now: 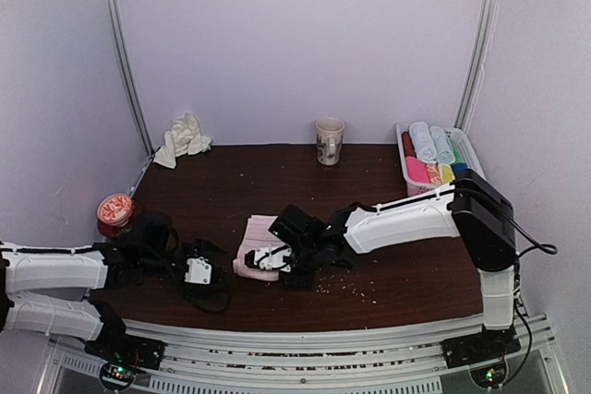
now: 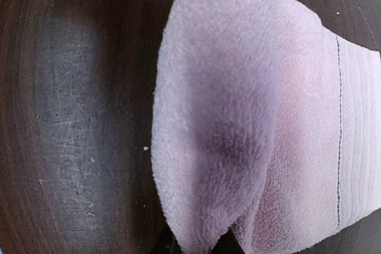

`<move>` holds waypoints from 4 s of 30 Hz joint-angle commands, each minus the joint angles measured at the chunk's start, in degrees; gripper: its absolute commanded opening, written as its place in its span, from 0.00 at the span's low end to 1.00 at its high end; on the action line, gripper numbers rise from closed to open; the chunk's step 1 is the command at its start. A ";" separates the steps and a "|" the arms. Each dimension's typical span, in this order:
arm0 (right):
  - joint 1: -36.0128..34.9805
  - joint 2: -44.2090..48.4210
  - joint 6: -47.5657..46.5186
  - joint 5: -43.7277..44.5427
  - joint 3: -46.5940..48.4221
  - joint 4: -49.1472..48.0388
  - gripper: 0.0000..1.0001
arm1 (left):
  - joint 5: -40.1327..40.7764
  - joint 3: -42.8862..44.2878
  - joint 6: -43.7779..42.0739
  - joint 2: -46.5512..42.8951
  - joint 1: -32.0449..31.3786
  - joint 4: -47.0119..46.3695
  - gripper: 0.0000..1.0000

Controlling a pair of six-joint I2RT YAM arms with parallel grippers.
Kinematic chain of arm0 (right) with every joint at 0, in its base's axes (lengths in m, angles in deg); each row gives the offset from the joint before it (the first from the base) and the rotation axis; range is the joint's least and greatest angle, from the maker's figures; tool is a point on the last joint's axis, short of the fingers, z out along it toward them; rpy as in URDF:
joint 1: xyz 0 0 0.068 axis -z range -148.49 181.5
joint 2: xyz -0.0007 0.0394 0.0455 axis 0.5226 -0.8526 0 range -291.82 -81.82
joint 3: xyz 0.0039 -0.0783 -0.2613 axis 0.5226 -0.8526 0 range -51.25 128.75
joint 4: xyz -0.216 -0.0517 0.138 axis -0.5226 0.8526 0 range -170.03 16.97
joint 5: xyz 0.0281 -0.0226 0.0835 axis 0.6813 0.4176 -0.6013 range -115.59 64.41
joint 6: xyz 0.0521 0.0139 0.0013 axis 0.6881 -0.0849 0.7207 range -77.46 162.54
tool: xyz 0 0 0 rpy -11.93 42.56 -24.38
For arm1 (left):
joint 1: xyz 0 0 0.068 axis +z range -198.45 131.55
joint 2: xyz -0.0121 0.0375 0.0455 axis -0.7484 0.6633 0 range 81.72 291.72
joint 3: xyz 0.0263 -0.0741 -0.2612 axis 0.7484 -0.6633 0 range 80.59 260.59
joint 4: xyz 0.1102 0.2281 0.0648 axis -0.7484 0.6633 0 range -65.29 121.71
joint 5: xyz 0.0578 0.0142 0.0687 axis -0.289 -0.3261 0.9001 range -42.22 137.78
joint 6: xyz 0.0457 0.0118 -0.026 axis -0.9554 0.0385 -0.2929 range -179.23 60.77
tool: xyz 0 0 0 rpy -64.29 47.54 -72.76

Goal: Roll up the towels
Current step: Roll the towel at the center of the board.

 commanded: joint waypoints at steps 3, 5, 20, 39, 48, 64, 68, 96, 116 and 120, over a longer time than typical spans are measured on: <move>2.20 -5.93 3.59 -11.97 7.63 14.10 0.11 | 4.36 -3.18 -4.90 0.04 -0.82 -12.41 0.81; 2.94 -7.38 3.99 -14.84 9.62 16.60 0.11 | 6.15 -4.27 -5.44 0.93 -1.76 -15.08 0.80; 7.50 -12.97 2.89 -29.41 18.30 27.88 0.12 | 18.02 -4.94 -5.82 13.91 -9.52 -31.58 0.80; 9.51 -14.33 2.43 -31.73 20.11 28.49 0.14 | 23.92 -2.18 -4.46 23.61 -12.88 -34.73 0.23; 9.72 -10.11 4.17 -27.60 17.08 24.23 0.32 | 18.13 2.86 -1.07 20.00 -12.89 -15.41 0.00; 8.61 15.36 11.28 -3.97 -7.85 0.43 0.54 | 11.55 16.43 8.60 30.37 -10.52 8.78 0.00; 6.06 21.49 9.64 4.57 -16.40 -8.33 0.56 | 7.72 19.16 9.81 32.18 -7.64 12.59 0.00; -9.18 11.66 -14.41 30.66 -28.43 -41.58 0.67 | -8.55 34.43 10.40 45.90 1.55 30.42 0.00; -9.11 2.38 -12.14 34.58 -21.90 -38.56 0.28 | -9.91 34.77 10.24 46.21 2.77 30.91 0.00; -8.70 1.95 -11.11 33.91 -20.78 -36.33 0.19 | -10.03 34.65 10.02 45.98 2.77 30.86 0.00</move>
